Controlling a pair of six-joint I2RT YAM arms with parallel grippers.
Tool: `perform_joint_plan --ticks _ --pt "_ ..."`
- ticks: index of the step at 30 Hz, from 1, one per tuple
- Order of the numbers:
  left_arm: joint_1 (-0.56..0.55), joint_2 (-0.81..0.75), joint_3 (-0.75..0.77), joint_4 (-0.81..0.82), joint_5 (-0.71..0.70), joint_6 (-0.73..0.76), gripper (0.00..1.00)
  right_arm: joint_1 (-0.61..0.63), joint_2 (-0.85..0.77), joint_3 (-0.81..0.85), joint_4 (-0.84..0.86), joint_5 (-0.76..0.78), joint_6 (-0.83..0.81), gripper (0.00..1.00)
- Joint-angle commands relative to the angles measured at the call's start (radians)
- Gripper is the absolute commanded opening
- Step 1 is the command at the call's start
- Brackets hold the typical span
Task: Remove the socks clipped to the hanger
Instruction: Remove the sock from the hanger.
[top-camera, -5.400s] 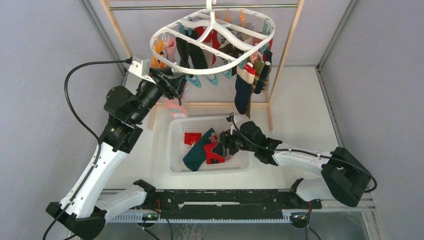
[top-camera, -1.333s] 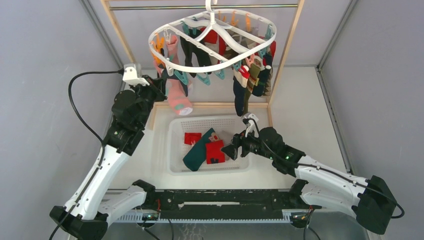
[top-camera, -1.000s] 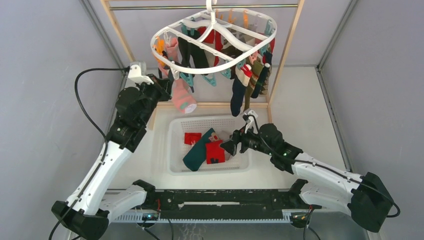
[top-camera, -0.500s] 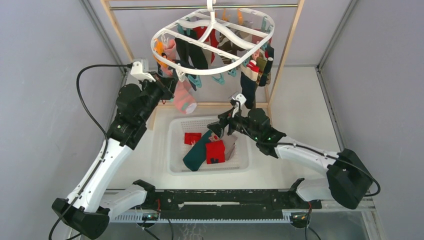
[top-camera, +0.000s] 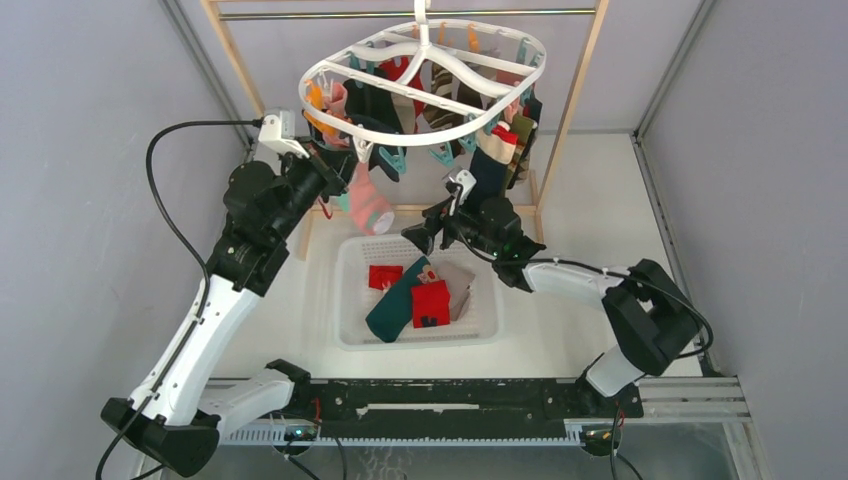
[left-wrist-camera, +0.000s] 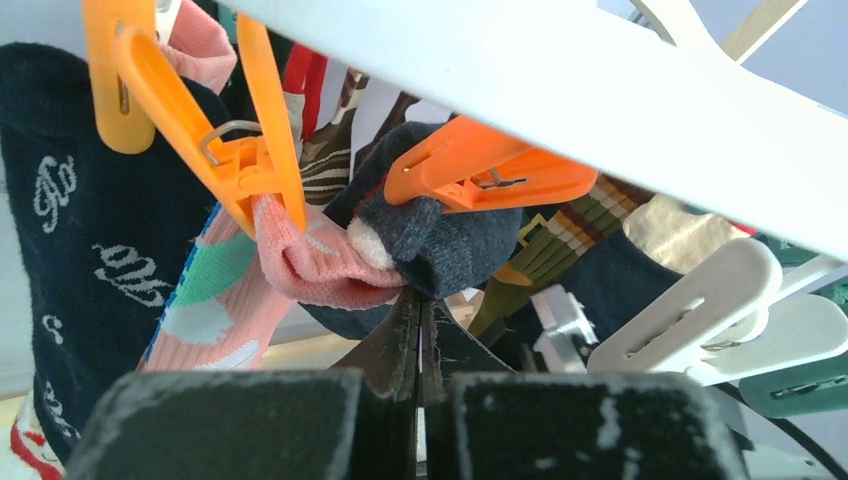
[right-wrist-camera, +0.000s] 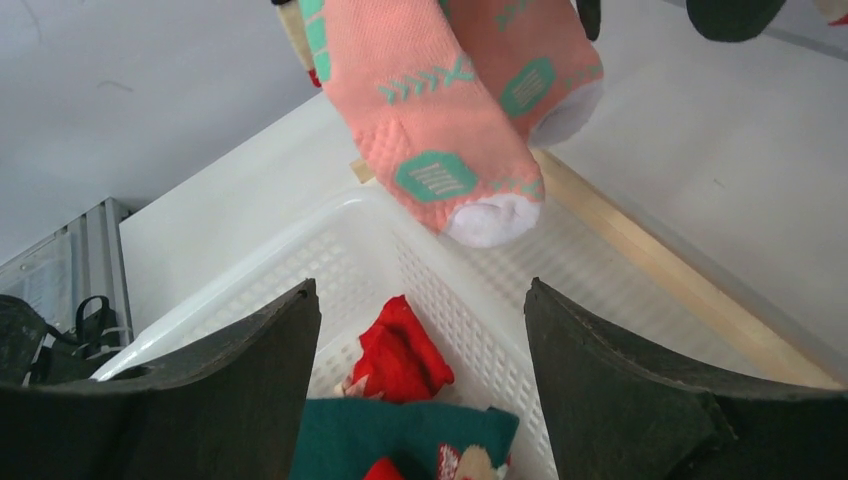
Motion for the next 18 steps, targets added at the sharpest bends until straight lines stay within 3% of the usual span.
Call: perform_joint_plan --ticks 1,18 --pt "-0.006 0.007 0.082 0.011 0.054 -0.025 0.00 -0.016 0.071 0.080 0.098 -0.073 -0.015 0.82" --pt "-0.014 0.030 0.158 -0.027 0.117 -0.047 0.00 -0.074 0.295 0.189 0.282 -0.196 0.078 0.84"
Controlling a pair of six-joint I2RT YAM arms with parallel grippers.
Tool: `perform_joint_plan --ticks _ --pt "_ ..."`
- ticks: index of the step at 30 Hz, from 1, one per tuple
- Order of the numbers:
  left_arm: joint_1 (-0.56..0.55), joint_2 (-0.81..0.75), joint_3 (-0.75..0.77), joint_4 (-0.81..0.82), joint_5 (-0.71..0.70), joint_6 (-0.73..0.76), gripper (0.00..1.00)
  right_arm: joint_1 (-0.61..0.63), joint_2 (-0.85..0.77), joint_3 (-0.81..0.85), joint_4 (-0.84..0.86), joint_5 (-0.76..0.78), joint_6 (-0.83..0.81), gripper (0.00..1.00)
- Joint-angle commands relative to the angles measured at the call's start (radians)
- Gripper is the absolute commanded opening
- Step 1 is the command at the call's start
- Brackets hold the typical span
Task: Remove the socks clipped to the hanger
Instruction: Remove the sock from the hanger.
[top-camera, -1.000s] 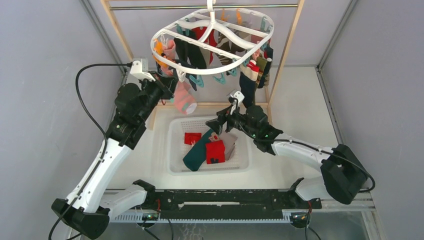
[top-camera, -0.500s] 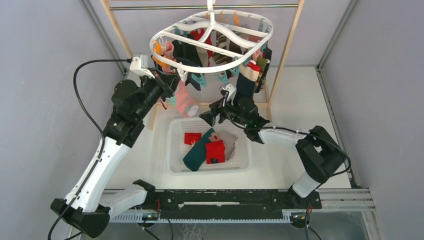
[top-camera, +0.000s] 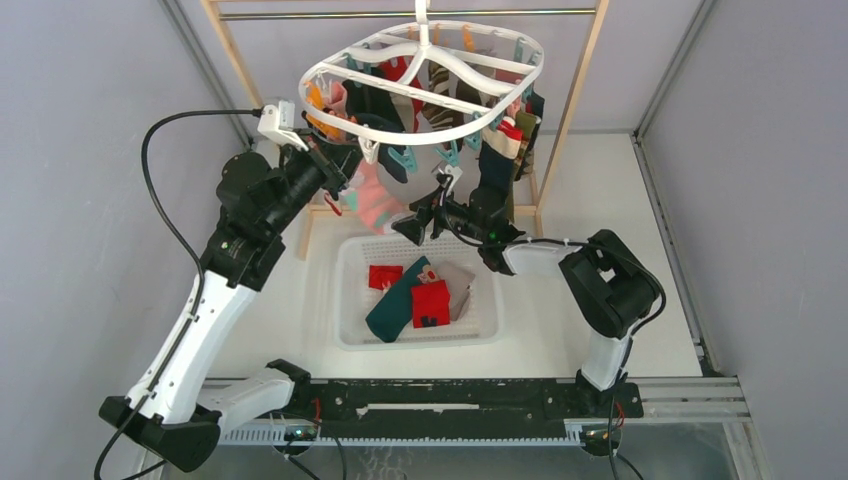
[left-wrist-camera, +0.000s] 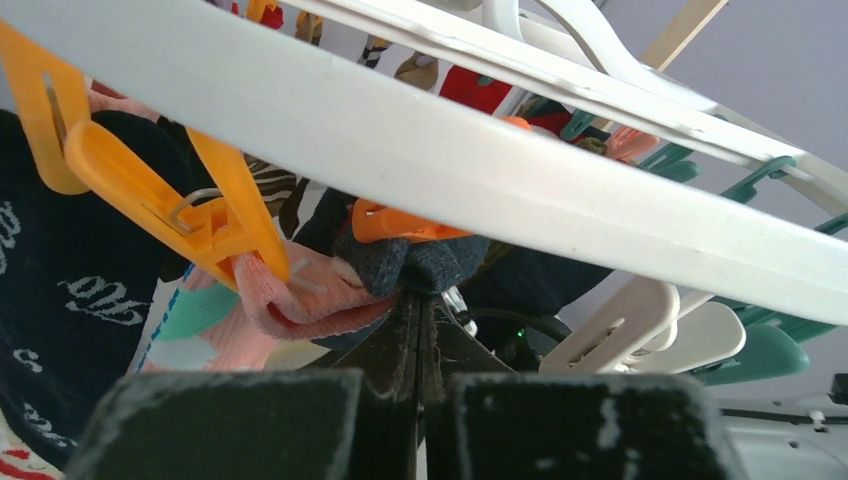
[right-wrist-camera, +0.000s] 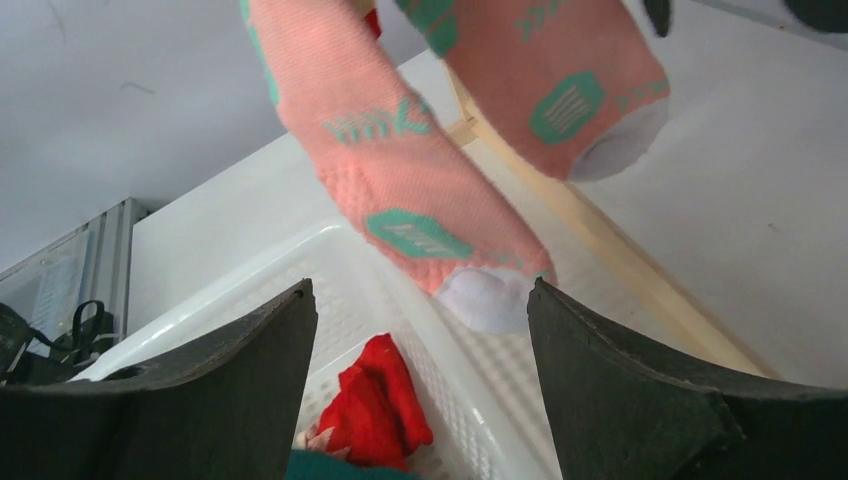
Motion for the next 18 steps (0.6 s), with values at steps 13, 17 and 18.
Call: perform_joint_plan --ticks 13,17,18 --pt "-0.012 0.014 0.111 -0.007 0.076 -0.029 0.00 -0.027 0.136 0.172 0.103 -0.099 0.057 0.86" --pt "-0.012 0.019 0.116 -0.007 0.081 -0.030 0.00 -0.019 0.159 0.203 0.108 -0.165 0.077 0.86" --pt "-0.012 0.020 0.117 -0.007 0.082 -0.030 0.00 -0.015 0.164 0.211 0.106 -0.177 0.077 0.86"
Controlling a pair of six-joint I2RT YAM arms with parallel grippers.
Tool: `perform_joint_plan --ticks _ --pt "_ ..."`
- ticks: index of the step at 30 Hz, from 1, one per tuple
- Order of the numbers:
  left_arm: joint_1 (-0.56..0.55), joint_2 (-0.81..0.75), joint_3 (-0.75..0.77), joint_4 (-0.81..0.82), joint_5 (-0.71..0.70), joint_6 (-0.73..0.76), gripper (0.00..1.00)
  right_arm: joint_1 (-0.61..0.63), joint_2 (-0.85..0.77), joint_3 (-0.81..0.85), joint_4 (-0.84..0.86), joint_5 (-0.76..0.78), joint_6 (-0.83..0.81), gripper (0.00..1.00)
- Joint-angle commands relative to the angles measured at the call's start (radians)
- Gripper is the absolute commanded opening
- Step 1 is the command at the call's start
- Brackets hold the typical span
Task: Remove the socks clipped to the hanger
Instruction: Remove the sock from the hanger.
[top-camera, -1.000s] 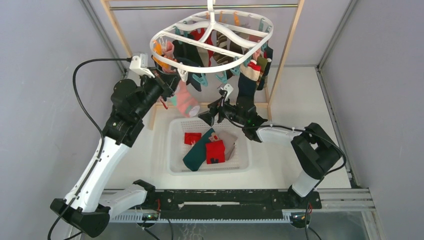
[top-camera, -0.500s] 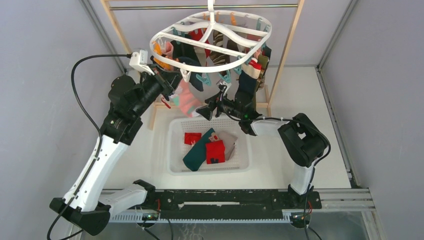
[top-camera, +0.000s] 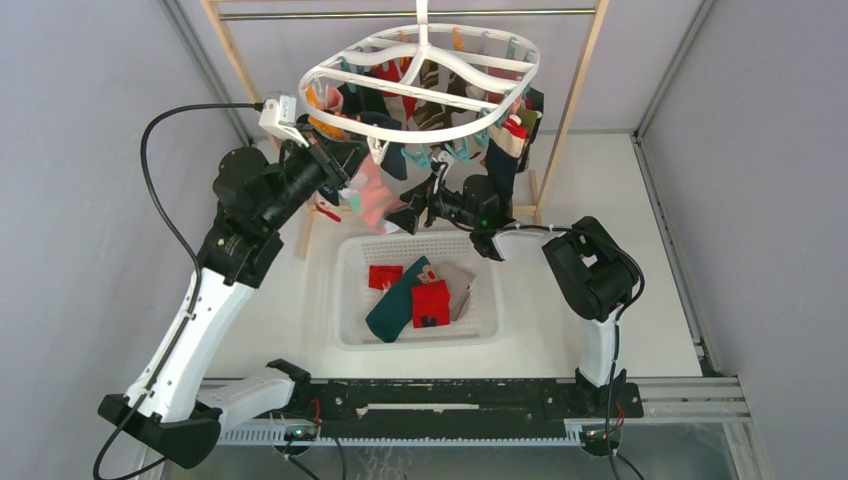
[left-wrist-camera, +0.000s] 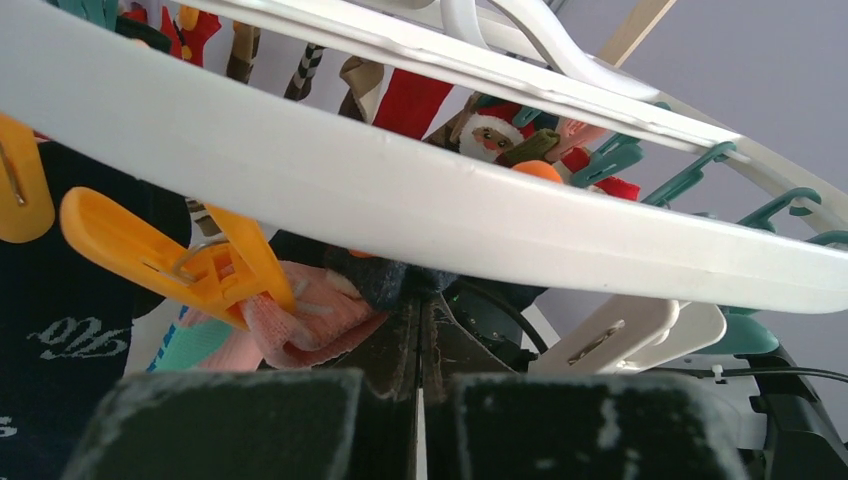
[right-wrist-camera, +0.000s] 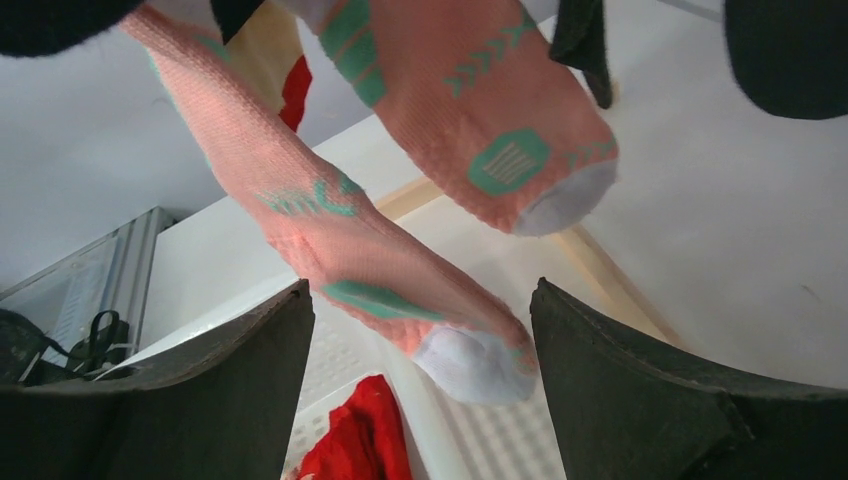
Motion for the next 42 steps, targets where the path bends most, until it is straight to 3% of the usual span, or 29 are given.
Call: perform_joint_plan --ticks 1,7,13,19,24,35,38,39,42 --pt "-0.004 0.004 0.062 0.028 0.030 -0.017 0.00 0.019 0.017 0.063 0.050 -0.091 0.022 0.86" --pt "-0.005 0.007 0.055 0.029 0.029 -0.013 0.00 0.037 0.029 0.071 0.032 -0.113 0.020 0.81" --pt "-0.005 0.002 0.038 0.037 0.030 -0.012 0.00 0.050 0.027 0.071 -0.031 -0.126 0.009 0.50" --pt "-0.004 -0.010 0.017 0.040 0.022 -0.005 0.00 0.052 0.013 0.071 -0.089 -0.125 0.022 0.03" --pt "-0.004 -0.018 0.008 0.037 0.010 0.004 0.01 0.058 -0.032 0.045 -0.109 -0.107 0.035 0.00" --pt "-0.004 -0.076 -0.045 0.001 -0.071 0.041 0.62 0.107 -0.278 -0.127 -0.117 -0.011 0.047 0.00" --pt "-0.004 -0.095 -0.058 -0.011 -0.088 0.046 0.95 0.136 -0.348 -0.160 -0.142 0.013 0.042 0.00" --pt "-0.004 -0.100 -0.062 -0.017 -0.094 0.049 0.99 0.146 -0.370 -0.166 -0.154 0.019 0.039 0.00" --pt "-0.004 -0.128 -0.076 -0.040 -0.117 0.056 1.00 0.176 -0.423 -0.178 -0.217 0.041 0.023 0.00"
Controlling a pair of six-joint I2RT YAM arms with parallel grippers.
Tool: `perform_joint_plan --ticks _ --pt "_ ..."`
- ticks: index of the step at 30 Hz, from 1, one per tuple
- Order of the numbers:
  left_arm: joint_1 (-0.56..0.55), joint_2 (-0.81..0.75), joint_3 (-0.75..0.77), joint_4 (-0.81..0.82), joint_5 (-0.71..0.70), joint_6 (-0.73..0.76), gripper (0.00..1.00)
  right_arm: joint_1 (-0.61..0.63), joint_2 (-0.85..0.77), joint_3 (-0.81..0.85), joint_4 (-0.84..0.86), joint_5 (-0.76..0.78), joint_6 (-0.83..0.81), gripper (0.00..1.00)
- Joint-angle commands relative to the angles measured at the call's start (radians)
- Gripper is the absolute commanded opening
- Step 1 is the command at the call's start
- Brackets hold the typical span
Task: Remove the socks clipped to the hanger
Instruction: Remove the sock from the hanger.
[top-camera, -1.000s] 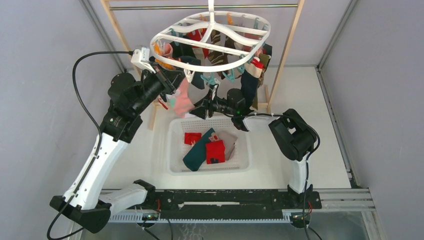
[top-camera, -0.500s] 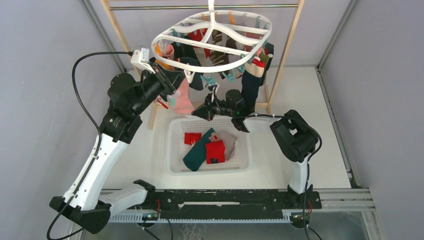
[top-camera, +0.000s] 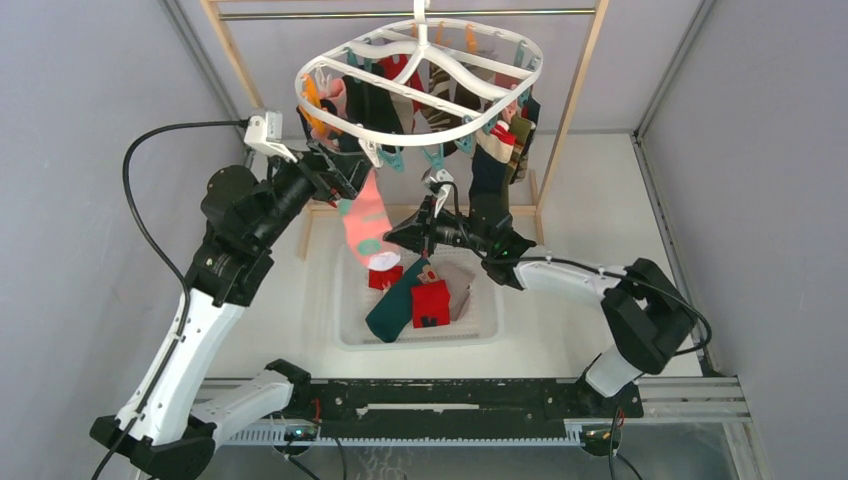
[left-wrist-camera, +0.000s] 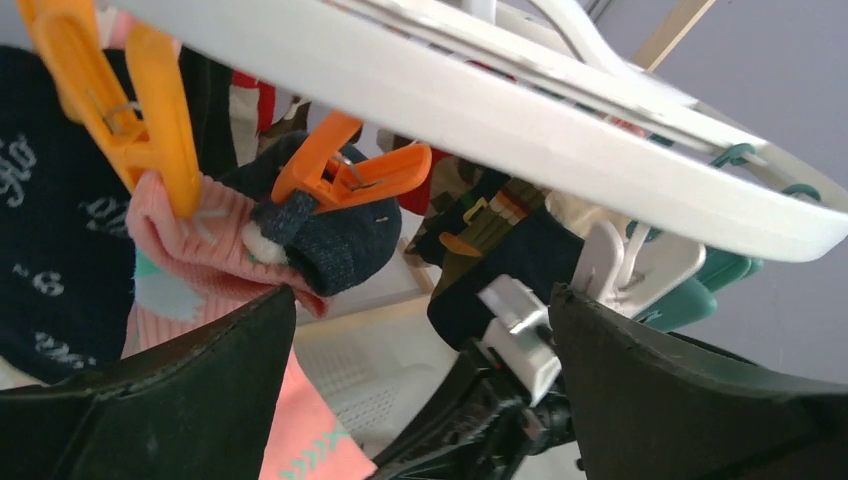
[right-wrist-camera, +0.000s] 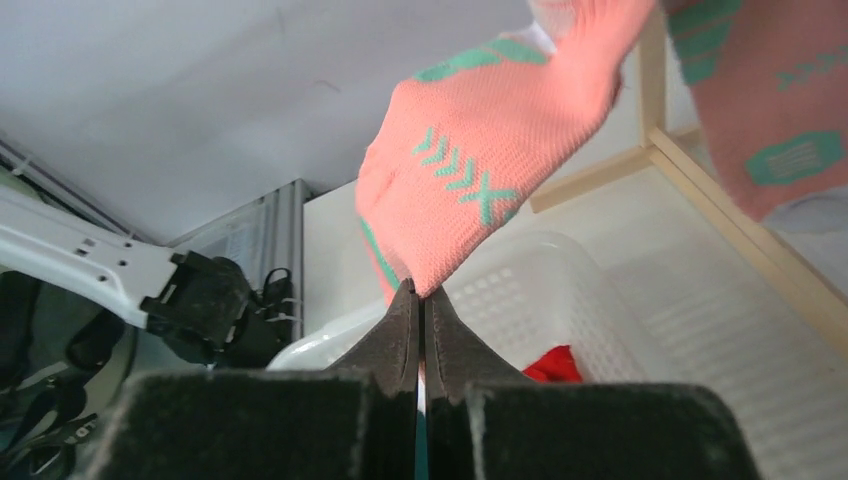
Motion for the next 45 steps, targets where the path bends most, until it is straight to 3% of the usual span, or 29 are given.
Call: perform_joint_plan --ticks 1,18,29,45 --pt "-0.003 -0.054 -0.031 -0.016 -0.052 0.025 1.00 0.043 -0.098 -0.016 -0.068 0.055 -0.021 0.00" --pt "-0.003 -0.184 -0.031 -0.100 -0.086 0.045 1.00 0.105 -0.334 -0.174 -0.211 0.142 -0.032 0.00" --pt "-0.003 -0.187 0.027 -0.110 -0.028 0.035 1.00 0.105 -0.377 -0.188 -0.287 0.178 -0.074 0.00" --pt "-0.001 -0.255 0.000 -0.157 -0.167 0.062 1.00 0.100 -0.499 -0.242 -0.390 0.226 -0.112 0.00"
